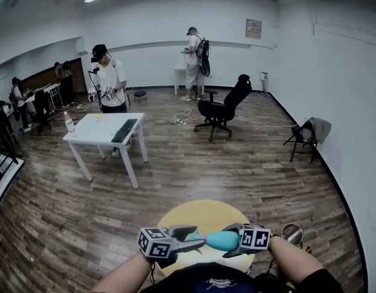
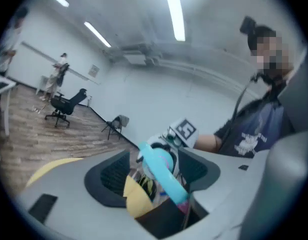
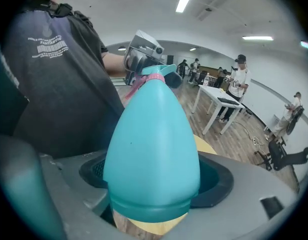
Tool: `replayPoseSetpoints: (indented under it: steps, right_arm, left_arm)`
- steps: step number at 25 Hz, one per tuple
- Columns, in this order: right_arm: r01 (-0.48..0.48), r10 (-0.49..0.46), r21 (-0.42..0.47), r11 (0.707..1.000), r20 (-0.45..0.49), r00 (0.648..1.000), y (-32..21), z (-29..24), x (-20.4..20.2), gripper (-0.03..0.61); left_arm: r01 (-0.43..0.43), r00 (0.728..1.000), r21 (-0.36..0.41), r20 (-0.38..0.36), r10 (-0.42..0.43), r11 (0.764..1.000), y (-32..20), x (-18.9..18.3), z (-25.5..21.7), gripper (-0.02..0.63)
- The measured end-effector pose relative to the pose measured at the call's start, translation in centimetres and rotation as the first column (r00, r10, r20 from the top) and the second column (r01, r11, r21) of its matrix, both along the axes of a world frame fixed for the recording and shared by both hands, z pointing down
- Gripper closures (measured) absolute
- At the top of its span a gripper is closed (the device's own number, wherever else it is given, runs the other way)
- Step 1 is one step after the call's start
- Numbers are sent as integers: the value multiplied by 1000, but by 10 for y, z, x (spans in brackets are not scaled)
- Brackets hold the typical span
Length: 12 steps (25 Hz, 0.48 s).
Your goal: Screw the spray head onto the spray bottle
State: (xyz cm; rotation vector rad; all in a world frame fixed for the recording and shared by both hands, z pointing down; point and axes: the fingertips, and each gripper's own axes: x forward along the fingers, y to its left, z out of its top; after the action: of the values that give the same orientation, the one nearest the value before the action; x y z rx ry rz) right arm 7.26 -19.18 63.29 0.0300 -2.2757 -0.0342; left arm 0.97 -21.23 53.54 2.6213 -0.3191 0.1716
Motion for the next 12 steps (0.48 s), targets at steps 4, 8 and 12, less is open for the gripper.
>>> replayPoseSetpoints:
  steps: [4, 8, 12]
  right_arm:
    - [-97, 98, -44, 994, 30, 995, -4, 4, 23, 133]
    - [-65, 65, -8, 998, -8, 998, 0, 4, 29, 132]
    - [75, -67, 80, 994, -95, 993, 7, 4, 5, 133]
  left_arm:
    - [192, 936, -186, -262, -237, 964, -33, -78, -21, 212]
    - [147, 968, -128, -183, -169, 981, -27, -59, -16, 212]
    - [-150, 974, 111, 188, 128, 982, 21, 30, 16, 354]
